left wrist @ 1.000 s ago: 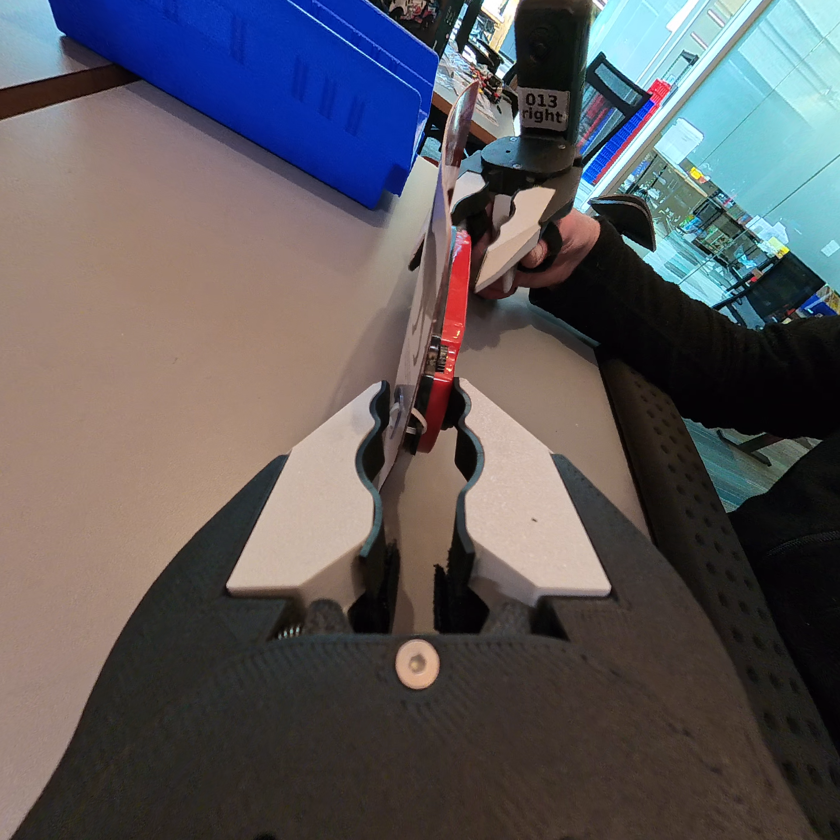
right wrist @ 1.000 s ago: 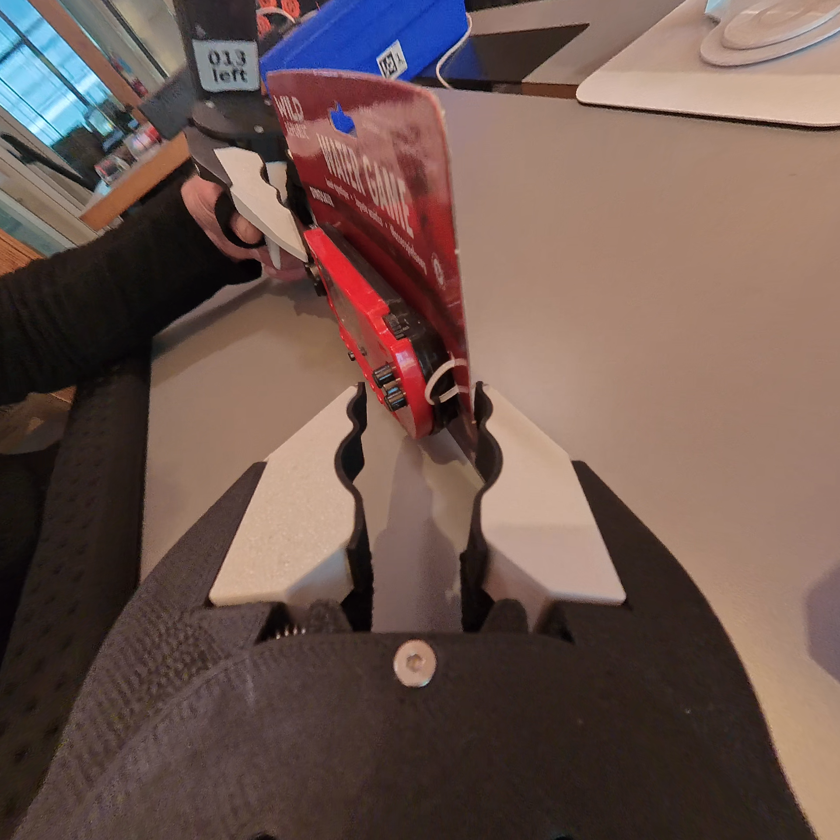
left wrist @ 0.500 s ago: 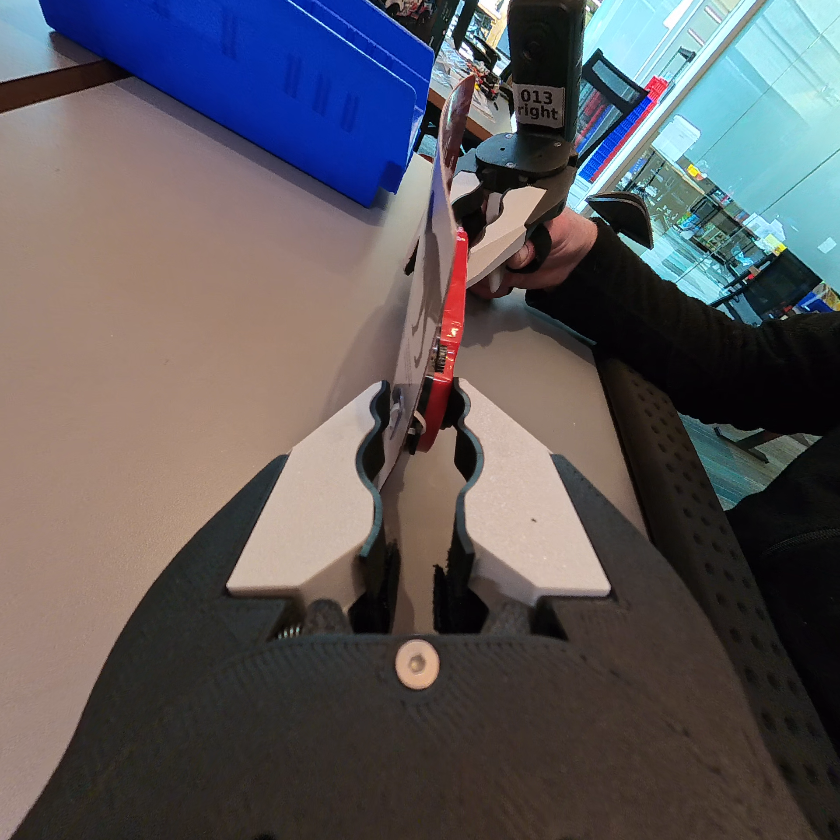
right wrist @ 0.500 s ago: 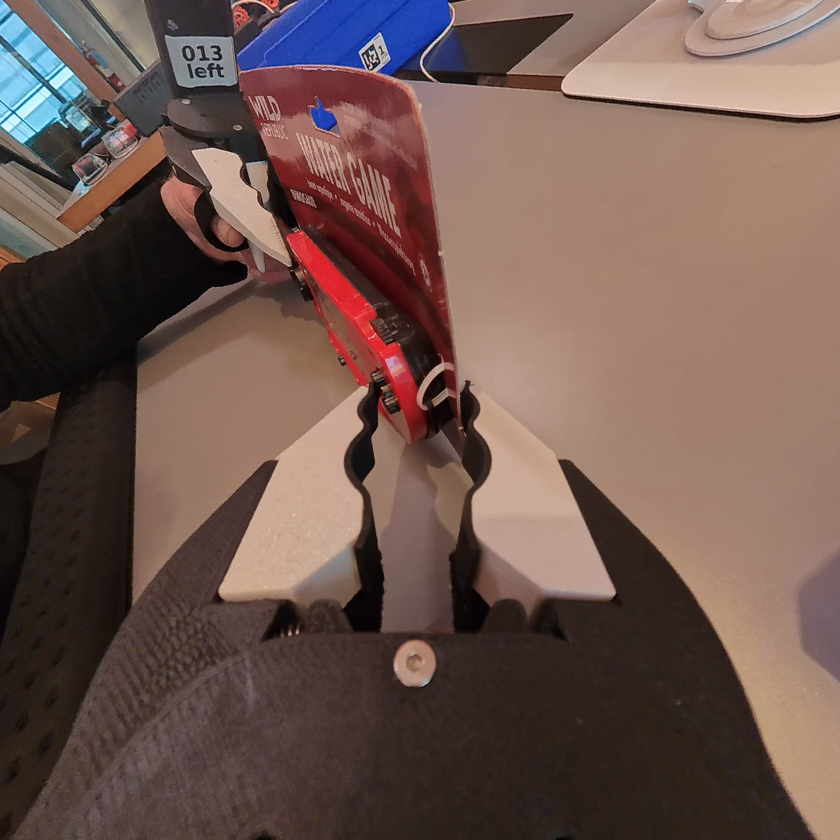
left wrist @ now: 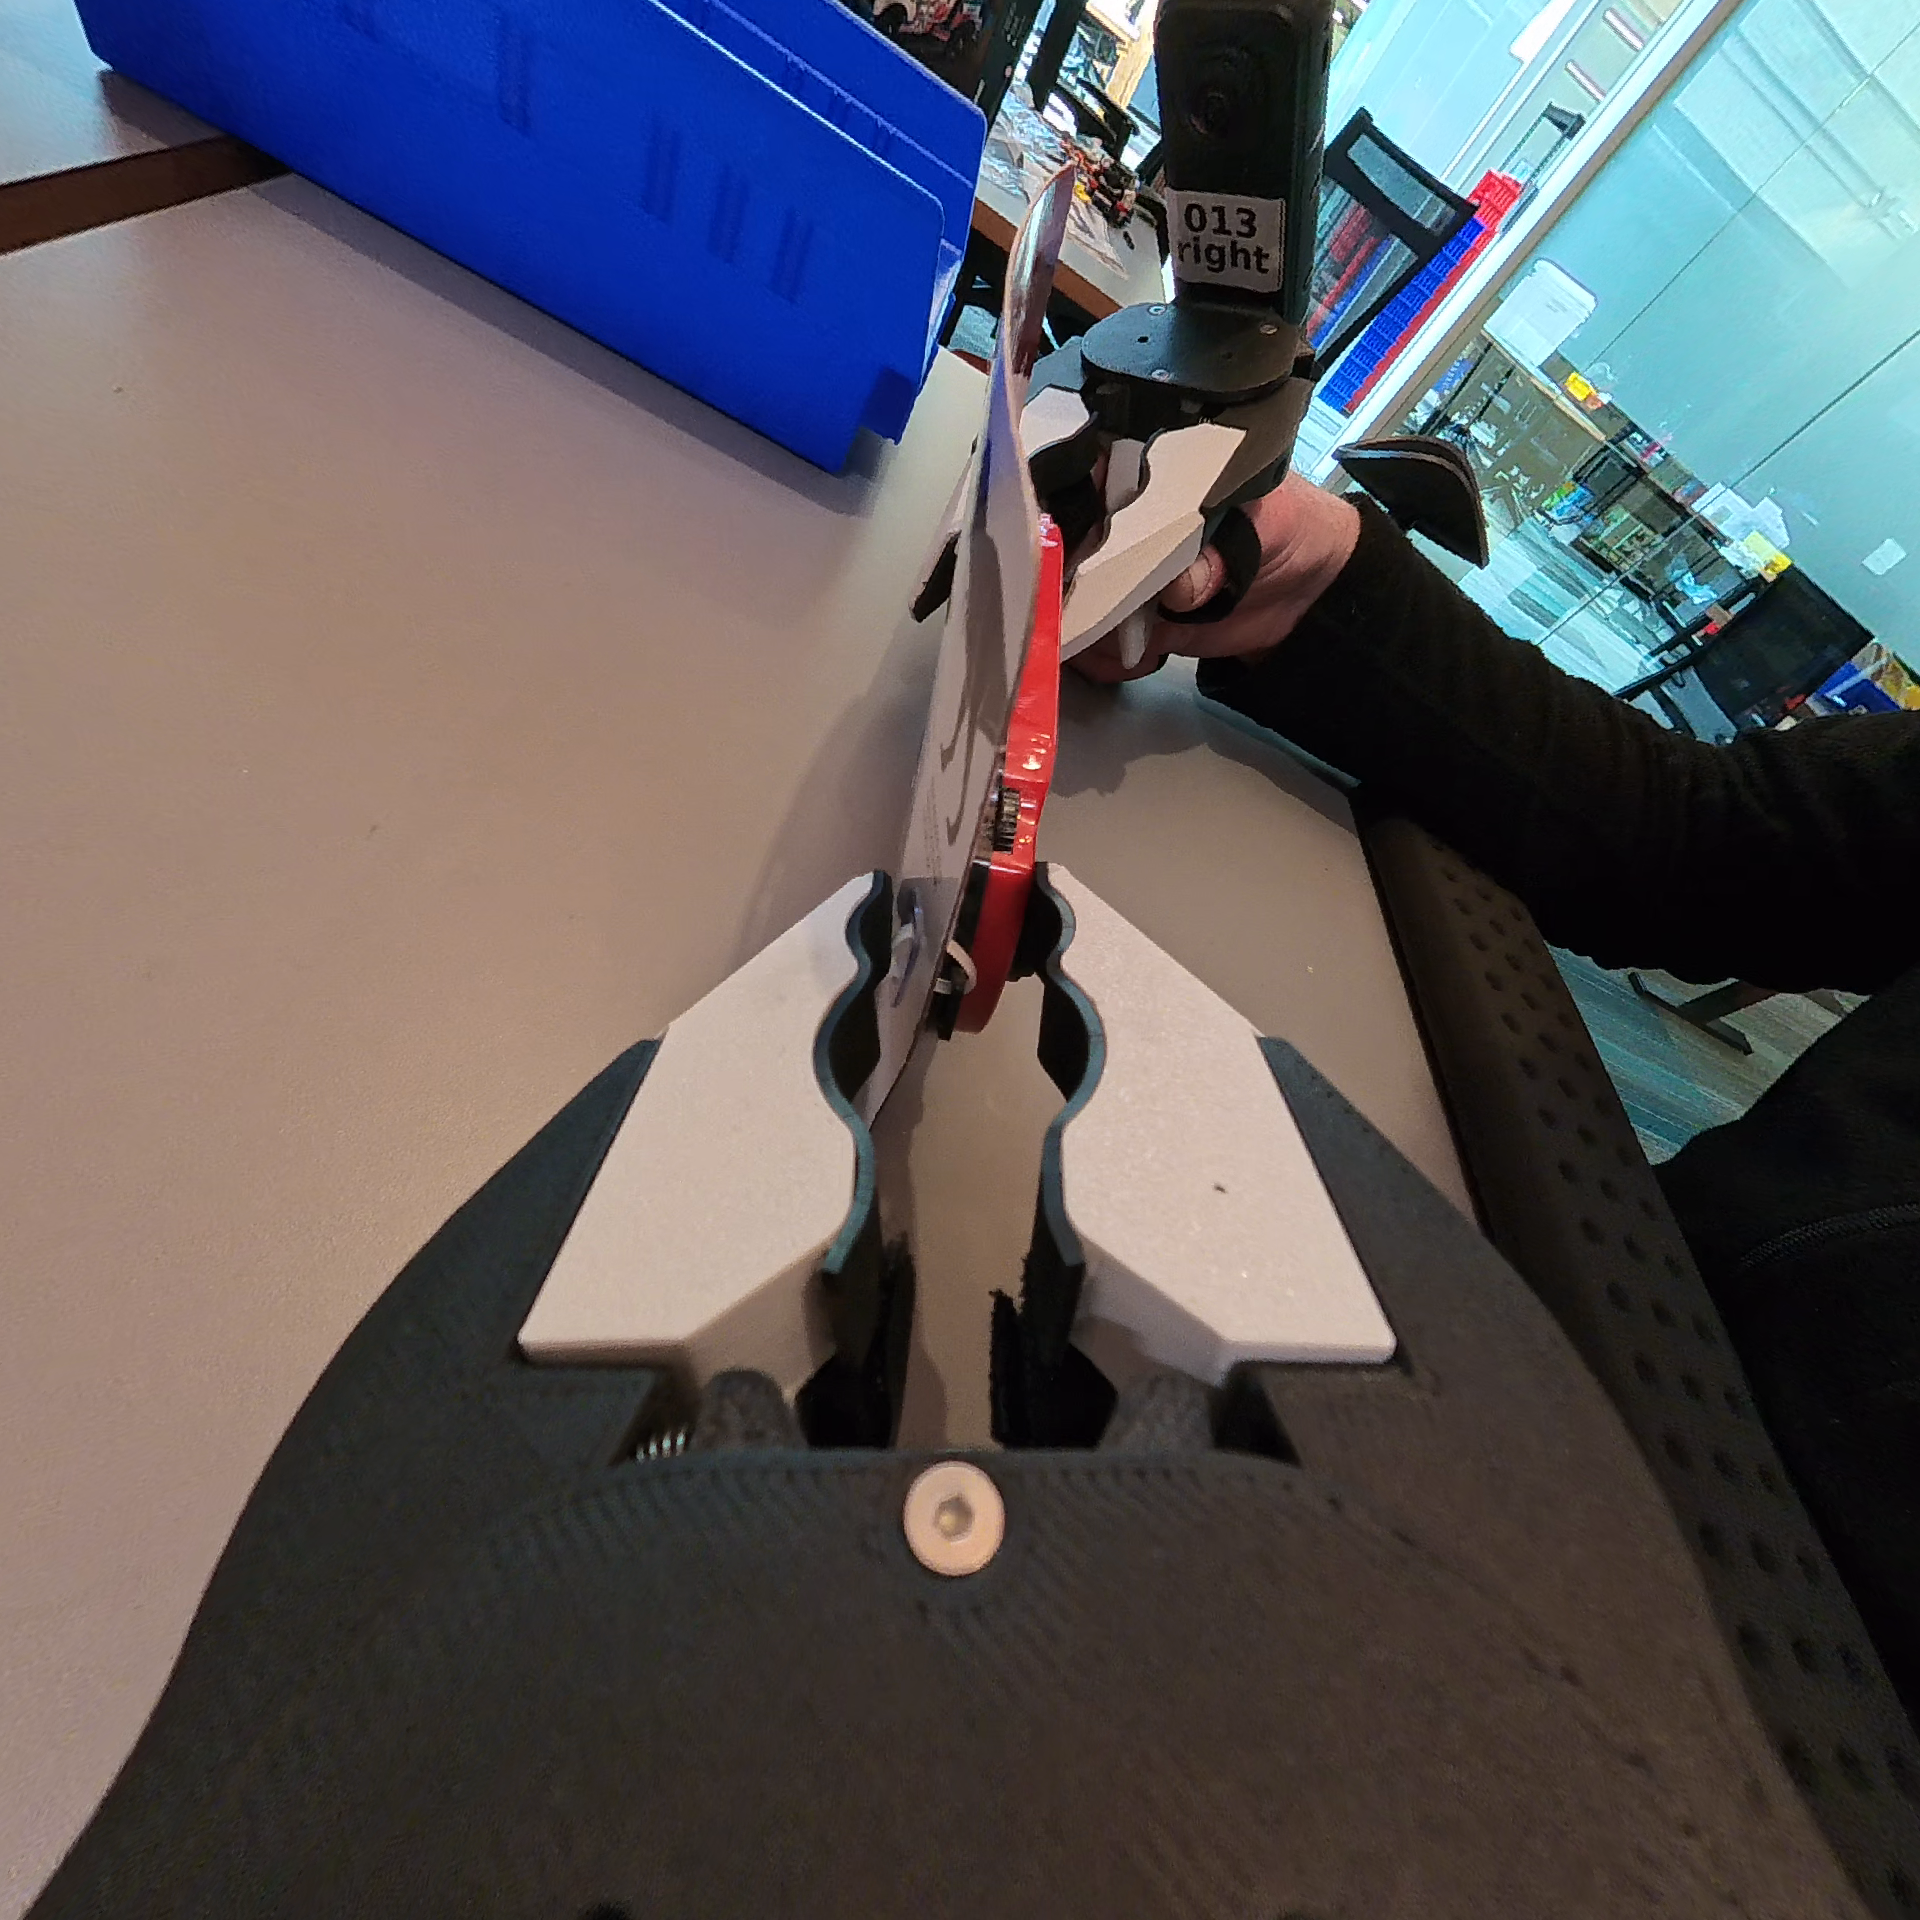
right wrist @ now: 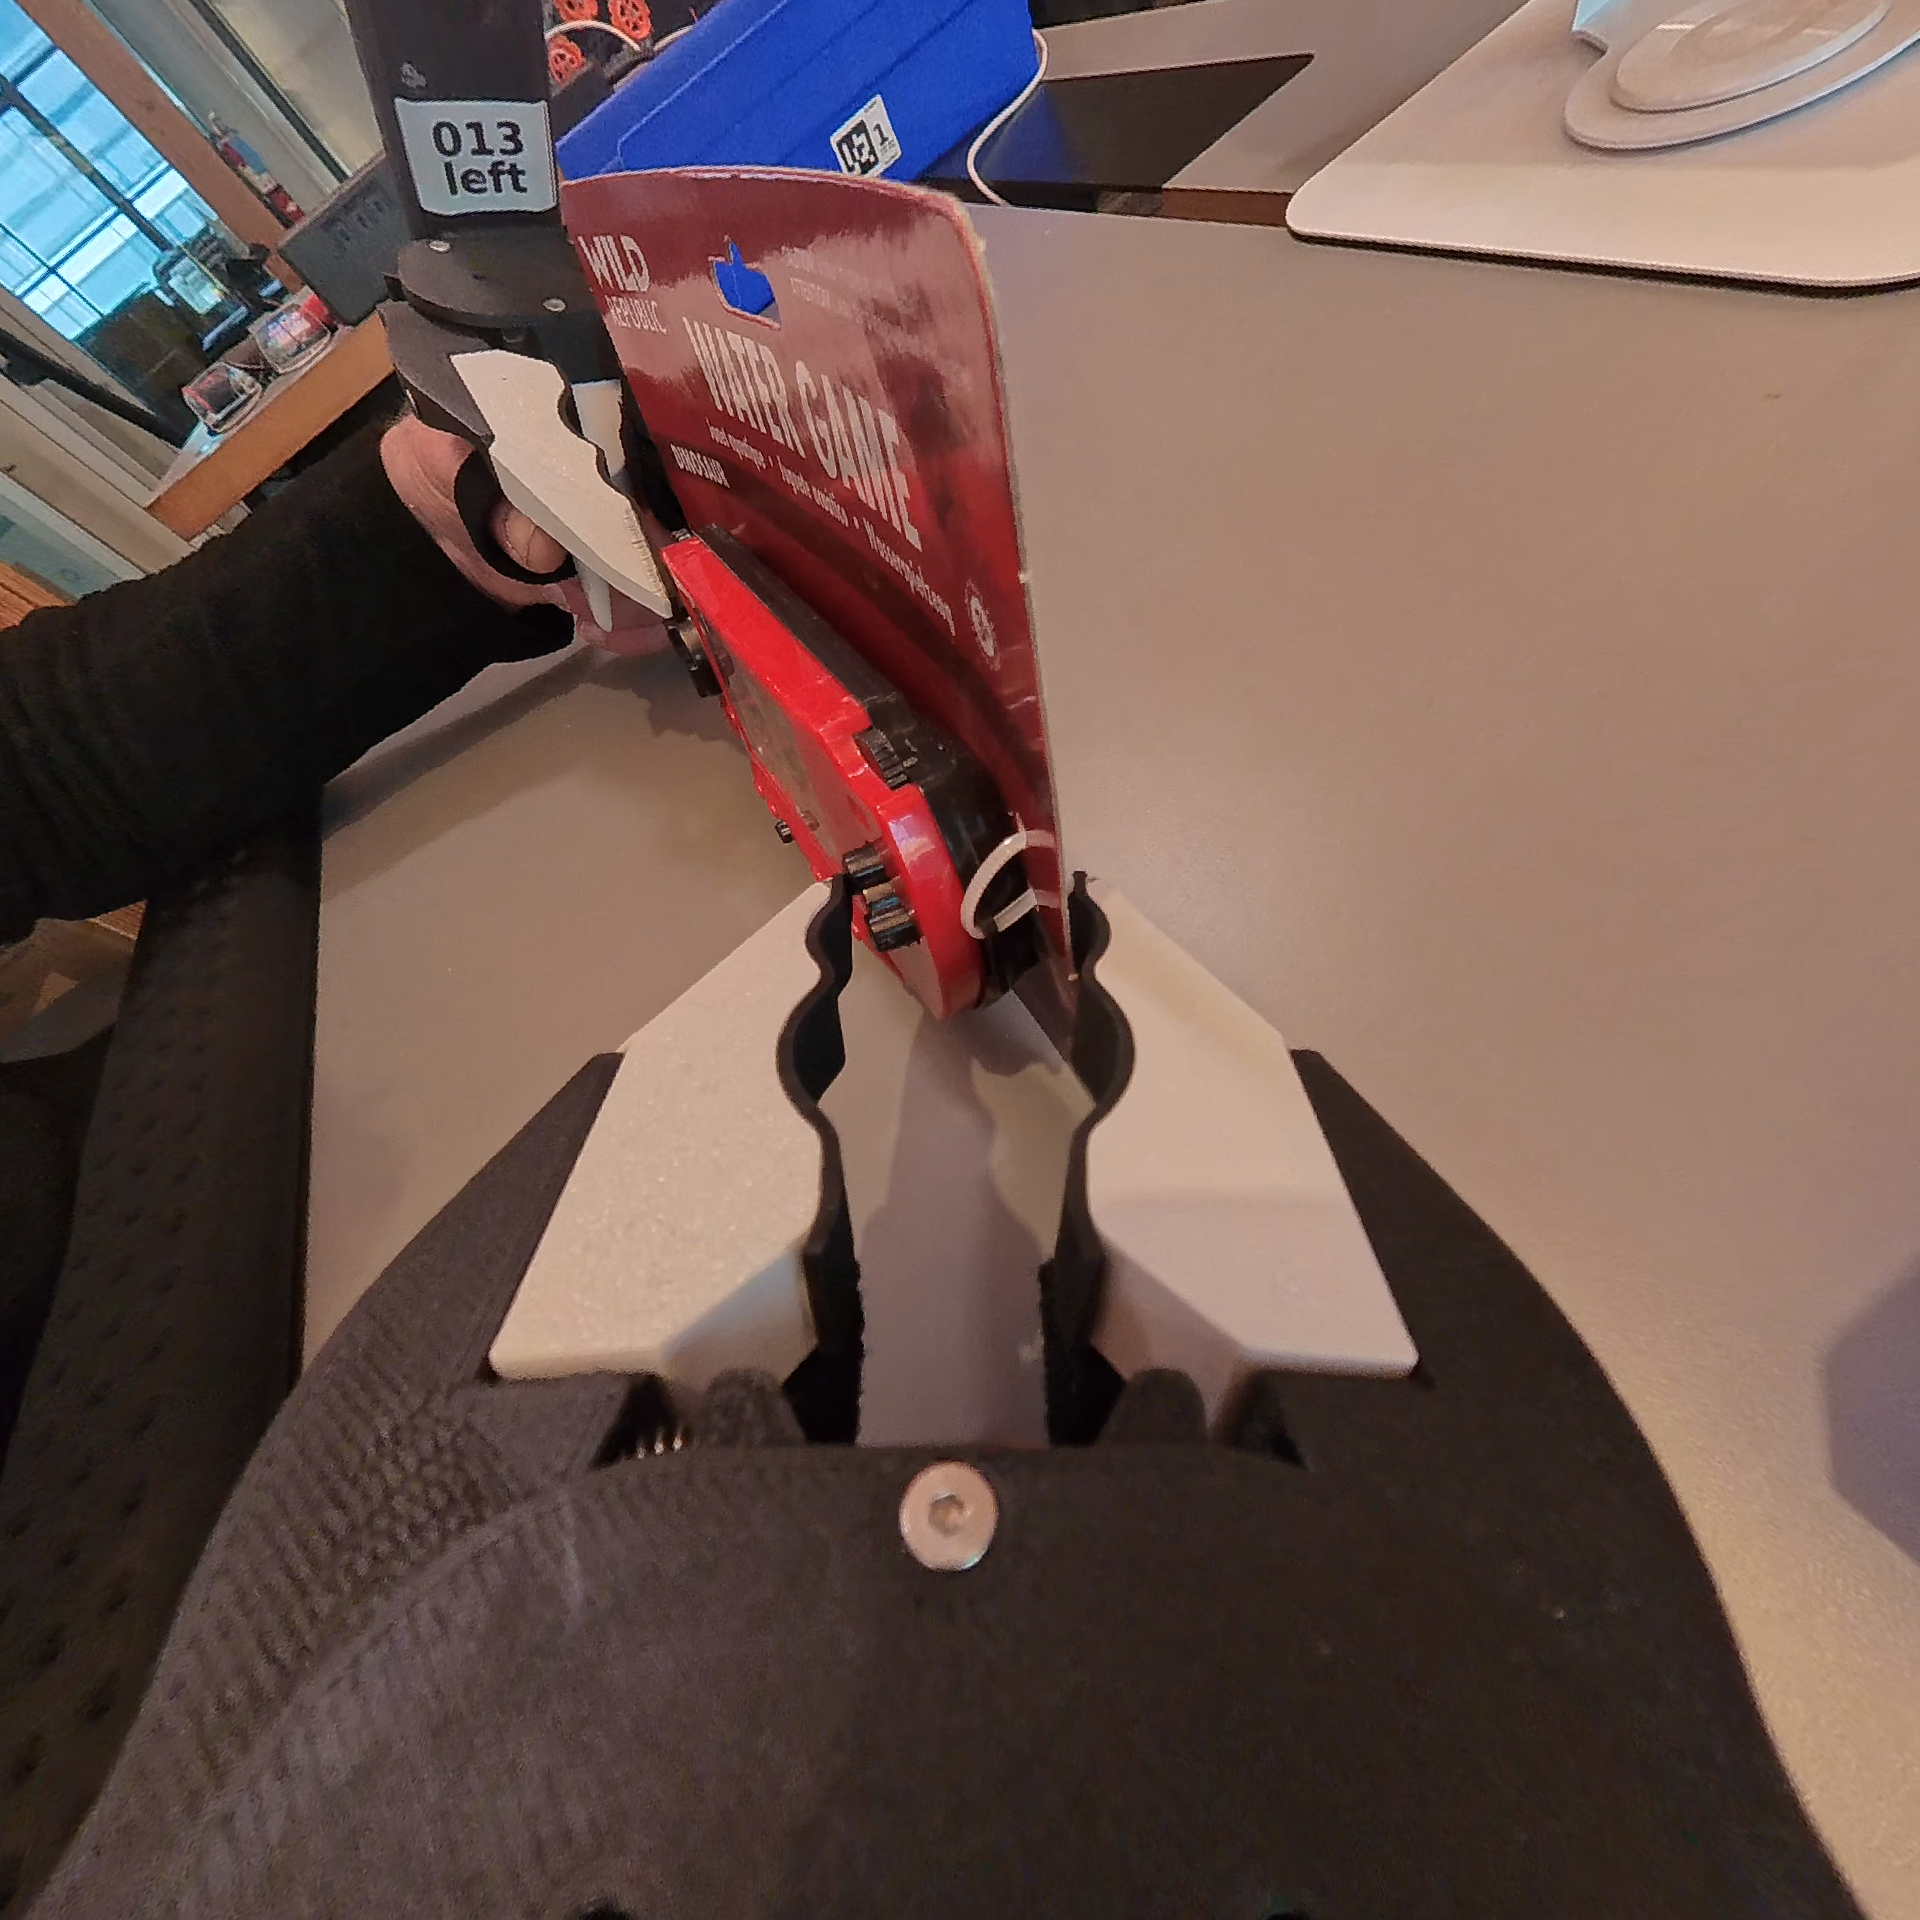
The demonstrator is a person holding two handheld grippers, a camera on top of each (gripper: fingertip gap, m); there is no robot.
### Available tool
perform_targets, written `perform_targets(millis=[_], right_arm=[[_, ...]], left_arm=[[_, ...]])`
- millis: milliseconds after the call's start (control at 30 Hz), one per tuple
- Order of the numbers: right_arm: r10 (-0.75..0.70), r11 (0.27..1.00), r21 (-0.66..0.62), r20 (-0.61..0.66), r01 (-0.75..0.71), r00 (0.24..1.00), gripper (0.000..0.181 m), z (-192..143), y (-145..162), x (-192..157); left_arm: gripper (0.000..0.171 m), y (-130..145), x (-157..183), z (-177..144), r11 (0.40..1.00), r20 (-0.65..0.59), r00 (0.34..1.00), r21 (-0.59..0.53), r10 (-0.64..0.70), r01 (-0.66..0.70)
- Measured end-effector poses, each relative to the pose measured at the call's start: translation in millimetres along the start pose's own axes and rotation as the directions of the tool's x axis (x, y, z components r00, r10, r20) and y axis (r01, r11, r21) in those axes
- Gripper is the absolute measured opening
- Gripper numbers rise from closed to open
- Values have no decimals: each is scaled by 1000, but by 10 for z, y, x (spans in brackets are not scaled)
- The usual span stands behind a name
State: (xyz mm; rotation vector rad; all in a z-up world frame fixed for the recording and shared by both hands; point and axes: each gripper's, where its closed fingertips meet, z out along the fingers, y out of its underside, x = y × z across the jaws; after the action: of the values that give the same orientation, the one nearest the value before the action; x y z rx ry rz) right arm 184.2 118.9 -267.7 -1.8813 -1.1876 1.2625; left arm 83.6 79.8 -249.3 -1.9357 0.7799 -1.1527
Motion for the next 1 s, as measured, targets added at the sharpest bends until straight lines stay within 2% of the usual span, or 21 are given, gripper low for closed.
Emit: perform_targets(millis=[467, 1000], right_arm=[[-8, 1000, 6, 4, 8, 1000, 38, -60, -1, 23], [71, 997, -22, 49, -70, 996, 29, -29, -32, 130]], left_arm=[[24, -13, -33, 2, 1000, -2, 1000, 3, -12, 12], [24, -74, -235, 31, 986, -49, 985, 19, -165, 166]])
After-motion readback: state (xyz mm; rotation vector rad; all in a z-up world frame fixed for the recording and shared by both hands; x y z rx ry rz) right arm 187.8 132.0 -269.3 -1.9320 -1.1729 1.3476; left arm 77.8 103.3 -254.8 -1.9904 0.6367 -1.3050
